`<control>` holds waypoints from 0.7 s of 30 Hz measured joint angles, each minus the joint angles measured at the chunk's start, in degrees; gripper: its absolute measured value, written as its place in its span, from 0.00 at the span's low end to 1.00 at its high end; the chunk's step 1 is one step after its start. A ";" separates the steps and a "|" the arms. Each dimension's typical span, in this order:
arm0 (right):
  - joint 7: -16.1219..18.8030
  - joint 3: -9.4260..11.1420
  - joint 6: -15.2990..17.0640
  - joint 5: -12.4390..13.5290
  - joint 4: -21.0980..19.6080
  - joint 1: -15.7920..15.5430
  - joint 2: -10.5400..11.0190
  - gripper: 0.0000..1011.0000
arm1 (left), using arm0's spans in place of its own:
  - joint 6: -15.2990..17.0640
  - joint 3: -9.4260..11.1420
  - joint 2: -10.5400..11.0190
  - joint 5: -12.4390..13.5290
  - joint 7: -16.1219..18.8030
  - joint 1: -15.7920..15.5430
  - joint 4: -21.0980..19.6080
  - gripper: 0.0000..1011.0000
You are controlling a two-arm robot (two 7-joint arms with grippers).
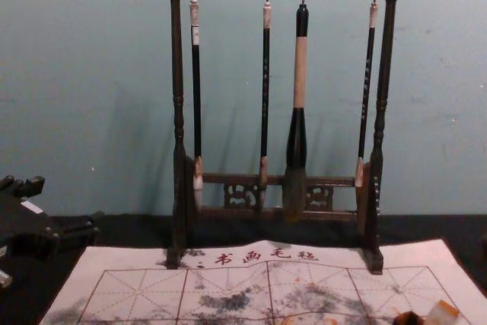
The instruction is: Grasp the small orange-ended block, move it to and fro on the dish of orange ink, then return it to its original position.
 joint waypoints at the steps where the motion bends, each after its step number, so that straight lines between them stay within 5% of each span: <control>1: 0.00 0.00 0.00 0.00 0.00 0.00 0.00 0.99 | 0.00 0.00 0.00 0.00 0.00 0.00 0.00 0.99; 10: 6.21 -0.77 0.84 1.12 0.12 -0.79 0.71 0.99 | 0.00 0.00 0.00 0.00 0.00 0.00 0.00 0.99; 21: 11.43 -2.50 4.46 0.46 4.23 3.15 -0.88 0.99 | 0.00 0.00 0.00 0.00 0.00 0.00 0.00 0.99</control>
